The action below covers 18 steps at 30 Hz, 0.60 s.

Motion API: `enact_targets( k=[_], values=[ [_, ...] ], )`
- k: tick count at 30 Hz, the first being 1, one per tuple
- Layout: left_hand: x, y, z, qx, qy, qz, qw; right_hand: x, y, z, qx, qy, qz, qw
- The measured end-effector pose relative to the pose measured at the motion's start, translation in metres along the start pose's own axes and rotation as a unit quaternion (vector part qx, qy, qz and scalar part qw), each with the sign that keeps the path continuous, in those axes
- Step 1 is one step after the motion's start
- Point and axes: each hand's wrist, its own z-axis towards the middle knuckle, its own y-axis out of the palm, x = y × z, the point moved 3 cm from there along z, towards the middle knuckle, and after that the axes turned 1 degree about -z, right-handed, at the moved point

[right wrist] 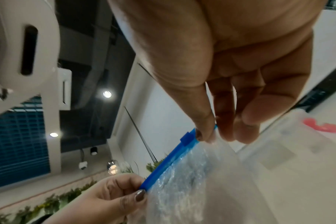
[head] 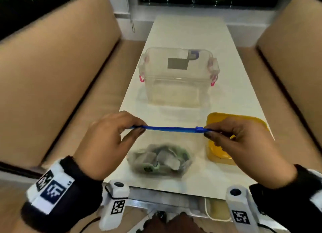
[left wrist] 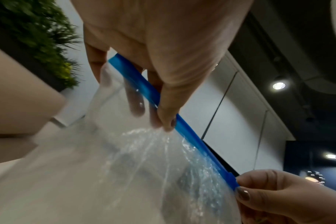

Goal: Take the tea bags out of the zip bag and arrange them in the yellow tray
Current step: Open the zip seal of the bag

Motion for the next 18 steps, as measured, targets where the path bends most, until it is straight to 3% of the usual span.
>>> enact_targets(
  k=[5,8,12,18],
  values=[
    [-0.01,0.013,-0.01,-0.013,-0.048,0.013,0.999,0.015,0.02,0.001,0.007,-0.006,-0.026,1.0],
    [-0.006,0.009,-0.009,-0.023,-0.053,0.073,0.996,0.013,0.021,0.003,0.01,-0.028,-0.042,0.999],
    [0.025,0.009,0.004,-0.025,0.006,0.086,0.996,0.013,0.024,0.004,0.021,-0.034,-0.035,0.999],
    [0.057,0.046,0.021,-0.044,0.077,0.076,0.993,0.009,0.026,0.004,0.025,-0.041,-0.026,0.999]
  ],
)
